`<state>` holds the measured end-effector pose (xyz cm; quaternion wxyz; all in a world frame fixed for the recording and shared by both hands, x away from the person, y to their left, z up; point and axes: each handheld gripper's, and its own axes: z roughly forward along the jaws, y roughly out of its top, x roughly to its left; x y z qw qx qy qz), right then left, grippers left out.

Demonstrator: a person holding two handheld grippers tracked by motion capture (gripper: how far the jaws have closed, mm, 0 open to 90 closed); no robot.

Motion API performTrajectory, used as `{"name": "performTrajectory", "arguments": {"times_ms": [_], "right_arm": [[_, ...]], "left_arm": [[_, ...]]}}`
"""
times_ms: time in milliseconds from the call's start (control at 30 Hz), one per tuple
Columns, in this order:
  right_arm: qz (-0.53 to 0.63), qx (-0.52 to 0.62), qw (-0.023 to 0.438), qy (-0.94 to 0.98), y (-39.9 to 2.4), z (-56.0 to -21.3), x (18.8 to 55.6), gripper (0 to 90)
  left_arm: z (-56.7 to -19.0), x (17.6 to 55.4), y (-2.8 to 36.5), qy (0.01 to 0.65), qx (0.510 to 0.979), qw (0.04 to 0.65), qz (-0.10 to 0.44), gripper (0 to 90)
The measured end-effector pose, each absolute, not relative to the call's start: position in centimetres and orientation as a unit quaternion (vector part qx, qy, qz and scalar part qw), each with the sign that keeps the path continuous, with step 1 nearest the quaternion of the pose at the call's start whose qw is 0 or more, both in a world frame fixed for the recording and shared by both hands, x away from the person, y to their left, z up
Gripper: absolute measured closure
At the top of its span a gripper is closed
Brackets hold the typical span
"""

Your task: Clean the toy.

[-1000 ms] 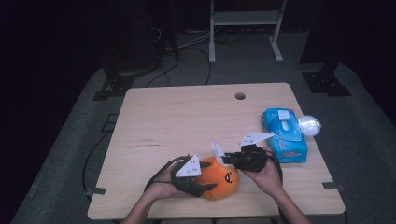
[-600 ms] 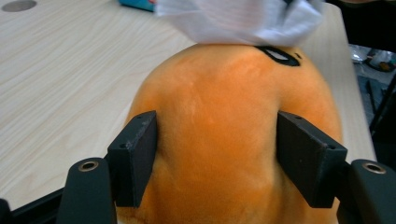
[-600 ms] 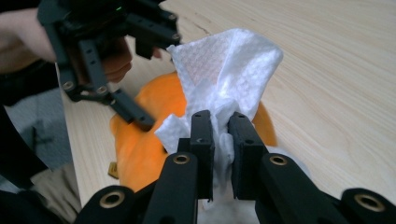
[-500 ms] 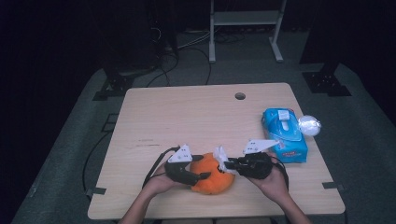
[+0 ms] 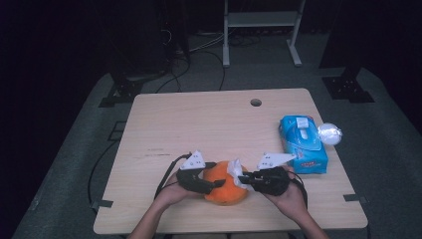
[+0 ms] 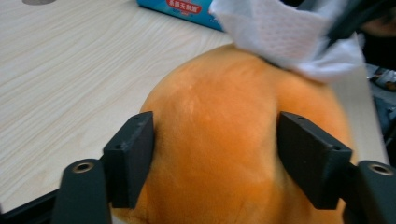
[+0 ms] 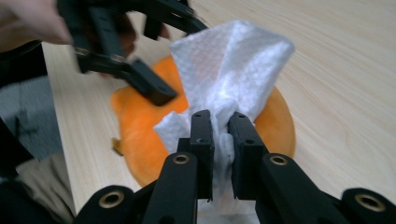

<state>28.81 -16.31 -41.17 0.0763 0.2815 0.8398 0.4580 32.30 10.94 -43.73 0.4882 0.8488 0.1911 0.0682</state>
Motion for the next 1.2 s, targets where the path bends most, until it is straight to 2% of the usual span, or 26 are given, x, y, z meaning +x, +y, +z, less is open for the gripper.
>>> {"name": "performTrajectory", "arguments": {"times_ms": [100, 200, 333, 433, 533, 633, 667, 767, 800, 1000, 1200], "right_arm": [[0.467, 0.305, 0.063, 0.827, -17.4, -41.9, 29.5, 80.7], [0.459, 0.32, 0.077, 0.825, -18.2, -42.0, 30.0, 80.6], [0.459, 0.346, 0.062, 0.816, -19.5, -42.6, 30.9, 80.6], [0.454, 0.348, 0.081, 0.816, -19.4, -42.3, 30.5, 80.7], [0.478, 0.301, 0.085, 0.82, -17.6, -41.0, 29.2, 80.7], [0.461, 0.266, 0.112, 0.839, -15.4, -40.7, 28.5, 80.7], [0.454, 0.262, 0.12, 0.843, -15.1, -40.9, 28.5, 80.7], [0.46, 0.28, 0.106, 0.836, -15.8, -41.4, 29.2, 80.8], [0.464, 0.29, 0.099, 0.831, -16.4, -41.5, 29.5, 80.8], [0.465, 0.31, 0.086, 0.825, -17.4, -41.7, 30.0, 80.6], [0.451, 0.307, 0.107, 0.831, -17.3, -41.3, 29.6, 80.8]], "left_arm": [[-41.8, 32.2, 11.4, 0.184, 0.854, 0.481, 0.078, 20.5], [-41.3, 31.8, 11.8, 0.168, 0.861, 0.477, 0.056, 20.1], [-42.3, 31.8, 11.4, 0.166, 0.864, 0.474, 0.044, 26.3], [-42.3, 32.0, 11.2, 0.171, 0.861, 0.477, 0.051, 31.2], [-42.8, 32.0, 10.7, 0.165, 0.858, 0.484, 0.054, 32.7], [-43.1, 32.2, 10.5, 0.163, 0.862, 0.476, 0.062, 32.5], [-43.0, 32.3, 10.8, 0.168, 0.86, 0.479, 0.054, 31.2], [-42.6, 32.4, 11.4, 0.183, 0.85, 0.493, 0.038, 21.2], [-42.5, 32.4, 11.5, 0.181, 0.846, 0.5, 0.032, 20.7], [-43.0, 32.2, 10.9, 0.163, 0.852, 0.496, 0.016, 24.9], [-43.4, 32.3, 11.3, 0.161, 0.853, 0.496, 0.028, 39.0]]}}
